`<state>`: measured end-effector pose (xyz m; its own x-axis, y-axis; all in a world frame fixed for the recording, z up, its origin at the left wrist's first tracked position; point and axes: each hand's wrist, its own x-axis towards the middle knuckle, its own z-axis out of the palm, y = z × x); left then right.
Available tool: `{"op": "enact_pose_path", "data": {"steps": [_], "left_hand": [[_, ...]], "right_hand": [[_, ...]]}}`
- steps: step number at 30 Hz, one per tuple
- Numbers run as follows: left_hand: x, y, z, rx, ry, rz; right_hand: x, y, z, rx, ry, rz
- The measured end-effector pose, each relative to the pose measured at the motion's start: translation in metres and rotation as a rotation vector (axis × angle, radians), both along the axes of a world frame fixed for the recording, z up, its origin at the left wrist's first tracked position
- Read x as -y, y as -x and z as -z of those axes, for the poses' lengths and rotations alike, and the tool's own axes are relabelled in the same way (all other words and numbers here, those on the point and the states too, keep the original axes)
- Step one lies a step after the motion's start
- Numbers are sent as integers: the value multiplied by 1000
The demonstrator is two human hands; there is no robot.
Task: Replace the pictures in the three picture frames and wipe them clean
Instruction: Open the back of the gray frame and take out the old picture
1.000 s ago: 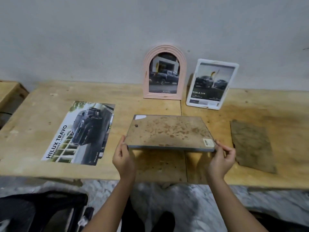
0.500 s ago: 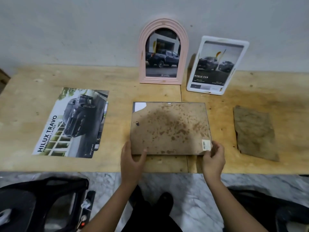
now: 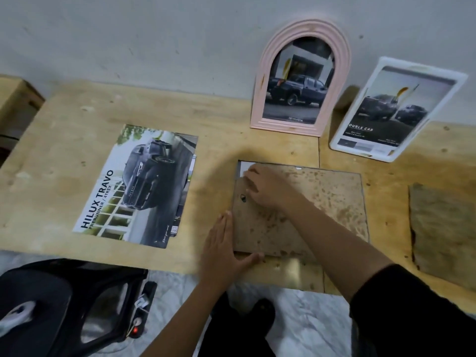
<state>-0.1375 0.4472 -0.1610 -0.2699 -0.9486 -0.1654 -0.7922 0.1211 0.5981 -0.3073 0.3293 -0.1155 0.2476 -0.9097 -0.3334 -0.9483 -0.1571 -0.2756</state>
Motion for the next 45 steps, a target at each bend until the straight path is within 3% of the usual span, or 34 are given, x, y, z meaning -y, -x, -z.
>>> {"op": "enact_pose_path", "data": {"steps": [2,5,10,19,37,45], "left_hand": [[0,0,0,-13,-7,-5],[-1,1,1,9,6,-17],[0,2,-1,1,-1,-31],[4,3,-10,-38,-80,-90],[4,6,-9,-86,-98,-156],[3,6,-6,-159,-69,-230]], "right_hand": [[8,-3,-1,-65,41,-55],[18,-9,-8,-40,-57,-11],[35,-18,-9,-182,-140,-83],[41,-15,-6,7,-260,-60],[44,-21,2,151,-137,139],[48,-15,-10,117,-58,207]]}}
